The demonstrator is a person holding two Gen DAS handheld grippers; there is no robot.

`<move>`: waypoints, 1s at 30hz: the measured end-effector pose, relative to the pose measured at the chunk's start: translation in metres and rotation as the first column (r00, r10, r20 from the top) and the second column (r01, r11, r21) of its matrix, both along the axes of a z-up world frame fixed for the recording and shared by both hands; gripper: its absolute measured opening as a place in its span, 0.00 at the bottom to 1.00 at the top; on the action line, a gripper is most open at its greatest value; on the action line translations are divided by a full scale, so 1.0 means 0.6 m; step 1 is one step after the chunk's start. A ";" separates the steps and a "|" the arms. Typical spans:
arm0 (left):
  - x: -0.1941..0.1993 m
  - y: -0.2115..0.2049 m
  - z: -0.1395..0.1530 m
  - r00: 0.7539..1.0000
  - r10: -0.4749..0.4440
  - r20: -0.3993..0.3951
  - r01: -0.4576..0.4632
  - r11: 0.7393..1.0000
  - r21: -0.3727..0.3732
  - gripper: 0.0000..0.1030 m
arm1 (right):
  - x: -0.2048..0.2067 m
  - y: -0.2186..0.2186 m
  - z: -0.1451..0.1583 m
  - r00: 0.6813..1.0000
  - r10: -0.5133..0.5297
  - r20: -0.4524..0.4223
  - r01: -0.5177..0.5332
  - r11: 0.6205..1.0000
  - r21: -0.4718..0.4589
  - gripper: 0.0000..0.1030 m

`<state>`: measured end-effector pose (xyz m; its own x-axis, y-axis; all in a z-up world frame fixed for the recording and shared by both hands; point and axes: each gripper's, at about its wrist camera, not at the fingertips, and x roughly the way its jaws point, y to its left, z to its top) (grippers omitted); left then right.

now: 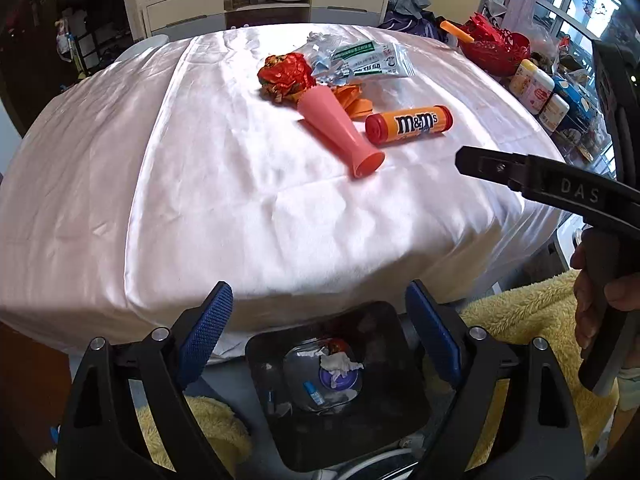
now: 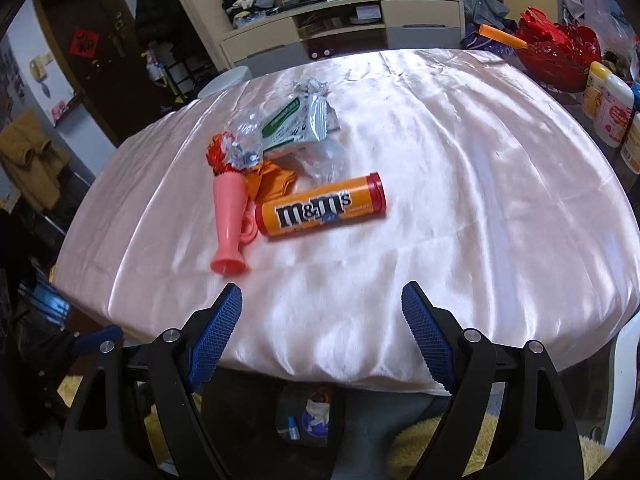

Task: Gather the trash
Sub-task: 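Grasp the pink cone cup with the left tool while the right tool grasps the M&M's tube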

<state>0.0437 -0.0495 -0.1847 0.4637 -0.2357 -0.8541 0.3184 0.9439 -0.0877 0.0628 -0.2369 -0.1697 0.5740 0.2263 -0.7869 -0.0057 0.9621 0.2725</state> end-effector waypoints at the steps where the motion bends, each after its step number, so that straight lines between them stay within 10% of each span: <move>1: 0.006 -0.004 0.002 1.000 -0.005 0.001 0.005 1.000 -0.001 0.81 | 0.010 0.001 0.002 1.000 -0.010 0.001 0.010 1.000 0.009 0.80; 30: 0.164 -0.062 -0.009 1.000 -0.011 -0.024 0.009 0.998 -0.061 0.81 | 0.165 0.003 -0.043 0.996 -0.012 -0.087 0.009 0.999 -0.037 0.60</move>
